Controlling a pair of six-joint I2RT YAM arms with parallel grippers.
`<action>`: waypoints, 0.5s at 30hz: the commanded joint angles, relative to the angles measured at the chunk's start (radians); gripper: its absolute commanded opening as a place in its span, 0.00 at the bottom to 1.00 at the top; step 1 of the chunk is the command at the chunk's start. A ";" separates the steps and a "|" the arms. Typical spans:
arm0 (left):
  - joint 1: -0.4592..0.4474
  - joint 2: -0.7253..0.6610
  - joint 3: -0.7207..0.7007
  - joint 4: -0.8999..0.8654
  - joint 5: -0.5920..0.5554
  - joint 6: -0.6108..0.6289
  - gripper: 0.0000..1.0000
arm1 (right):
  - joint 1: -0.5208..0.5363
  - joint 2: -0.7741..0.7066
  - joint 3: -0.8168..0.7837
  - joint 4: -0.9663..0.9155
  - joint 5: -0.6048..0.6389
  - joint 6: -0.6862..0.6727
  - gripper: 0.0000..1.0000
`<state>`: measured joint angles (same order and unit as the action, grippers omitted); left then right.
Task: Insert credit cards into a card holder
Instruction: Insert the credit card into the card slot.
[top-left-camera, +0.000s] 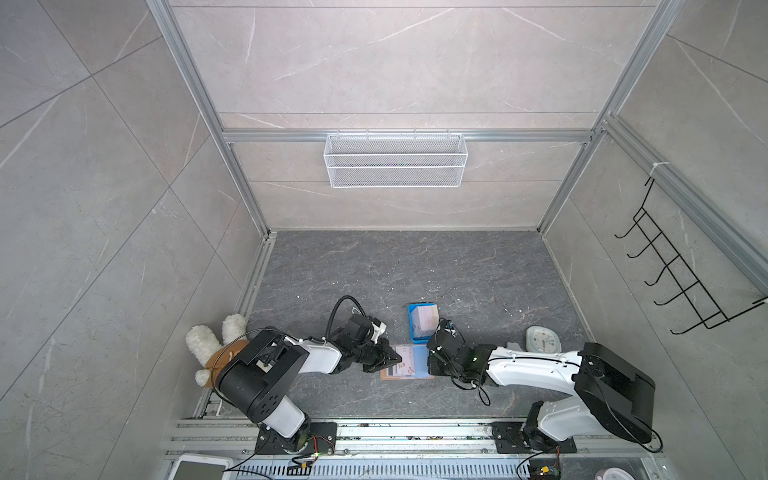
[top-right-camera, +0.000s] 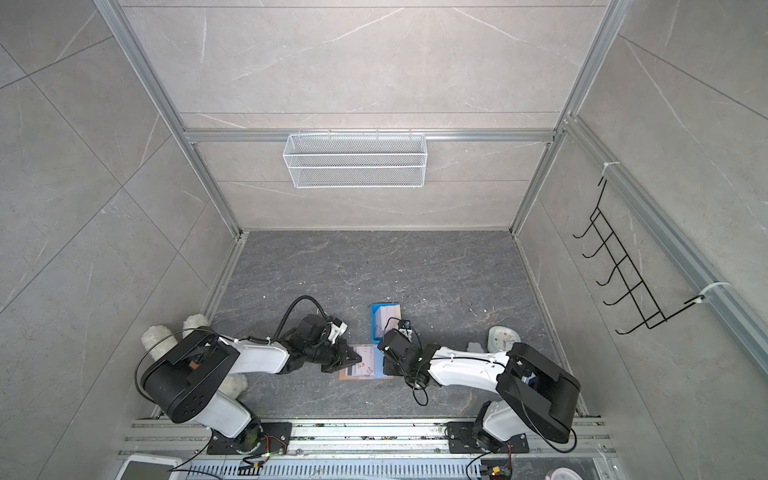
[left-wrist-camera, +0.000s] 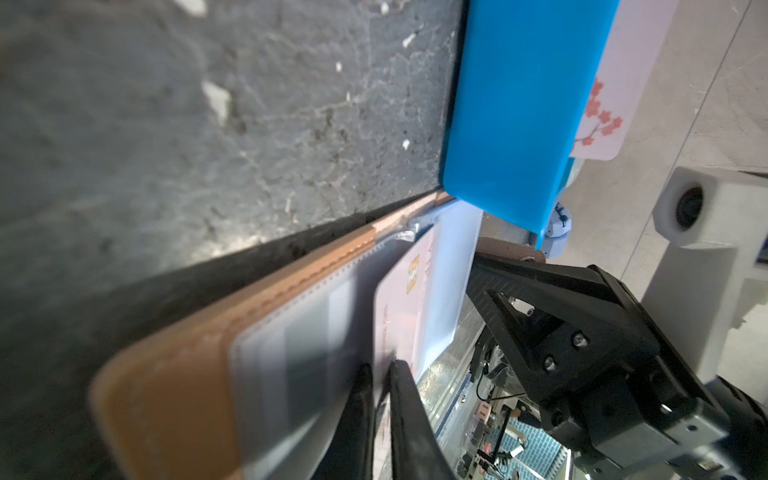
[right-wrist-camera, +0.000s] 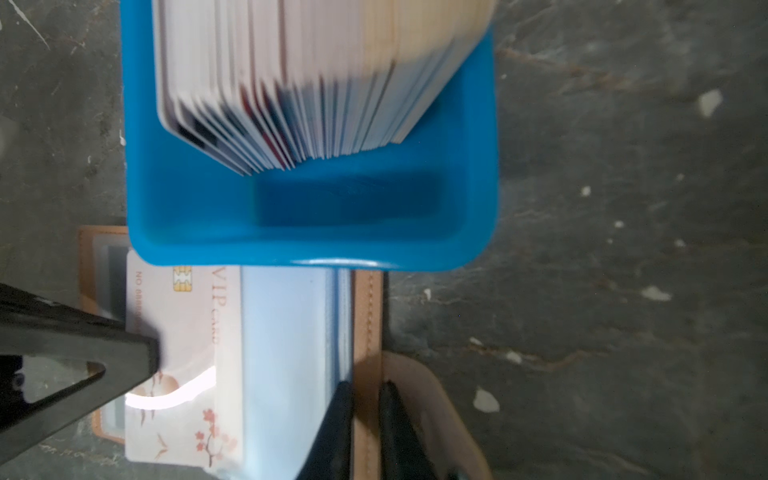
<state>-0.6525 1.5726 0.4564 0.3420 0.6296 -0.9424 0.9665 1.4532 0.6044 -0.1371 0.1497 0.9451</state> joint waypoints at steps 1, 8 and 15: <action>-0.011 0.001 0.037 -0.130 -0.072 0.010 0.13 | 0.007 0.038 0.006 -0.019 -0.001 -0.016 0.15; -0.025 -0.009 0.071 -0.244 -0.128 0.025 0.19 | 0.009 0.045 0.006 -0.029 0.008 -0.013 0.15; -0.037 -0.039 0.108 -0.367 -0.195 0.046 0.29 | 0.012 0.045 0.006 -0.033 0.016 -0.015 0.15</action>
<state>-0.6888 1.5444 0.5602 0.1276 0.5251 -0.9226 0.9710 1.4590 0.6094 -0.1387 0.1577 0.9451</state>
